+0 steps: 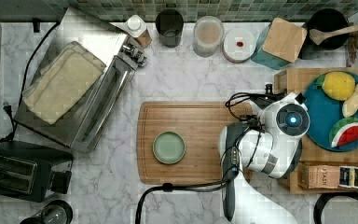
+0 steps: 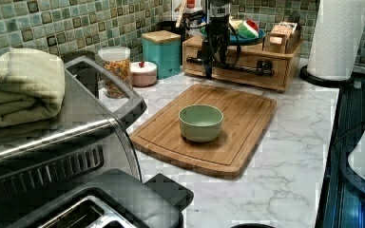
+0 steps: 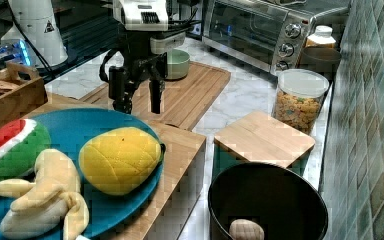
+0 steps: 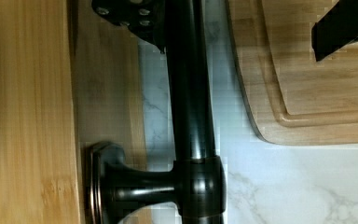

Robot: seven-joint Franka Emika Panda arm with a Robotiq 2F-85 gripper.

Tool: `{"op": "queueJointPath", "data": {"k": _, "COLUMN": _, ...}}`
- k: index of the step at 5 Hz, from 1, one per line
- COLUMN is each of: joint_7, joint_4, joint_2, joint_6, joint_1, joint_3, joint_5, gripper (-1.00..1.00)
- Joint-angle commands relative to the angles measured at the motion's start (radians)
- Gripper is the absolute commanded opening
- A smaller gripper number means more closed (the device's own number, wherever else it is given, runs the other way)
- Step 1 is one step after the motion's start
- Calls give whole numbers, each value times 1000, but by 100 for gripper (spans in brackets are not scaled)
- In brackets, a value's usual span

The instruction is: Open the drawer.

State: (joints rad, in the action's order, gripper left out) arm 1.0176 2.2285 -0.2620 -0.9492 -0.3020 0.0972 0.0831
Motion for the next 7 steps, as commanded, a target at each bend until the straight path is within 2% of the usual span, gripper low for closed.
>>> {"op": "queueJointPath", "data": {"k": 1, "joint_7": 74, "joint_4": 61, "joint_2": -7, "joint_6": 77, "joint_1": 87, "joint_3": -200, "joint_5": -216, "gripper": 100}}
{"op": "queueJointPath", "data": {"k": 2, "joint_7": -5, "joint_4": 95, "joint_2": 0, "joint_6": 30, "joint_1": 152, "joint_3": -235, "joint_5": -264, "gripper": 100}}
{"op": "queueJointPath", "data": {"k": 3, "joint_7": -130, "joint_4": 137, "joint_2": 23, "joint_6": -42, "joint_1": 209, "joint_3": -257, "joint_5": -219, "gripper": 100}}
{"op": "queueJointPath", "data": {"k": 4, "joint_7": -237, "joint_4": 121, "joint_2": 27, "joint_6": -6, "joint_1": 227, "joint_3": -291, "joint_5": -202, "gripper": 100}}
{"op": "queueJointPath", "data": {"k": 5, "joint_7": -401, "joint_4": 130, "joint_2": 76, "joint_6": 46, "joint_1": 275, "joint_3": -296, "joint_5": -149, "gripper": 100}}
{"op": "queueJointPath", "data": {"k": 7, "joint_7": -444, "joint_4": 72, "joint_2": 113, "joint_6": 197, "joint_1": 282, "joint_3": -300, "joint_5": -181, "gripper": 100}}
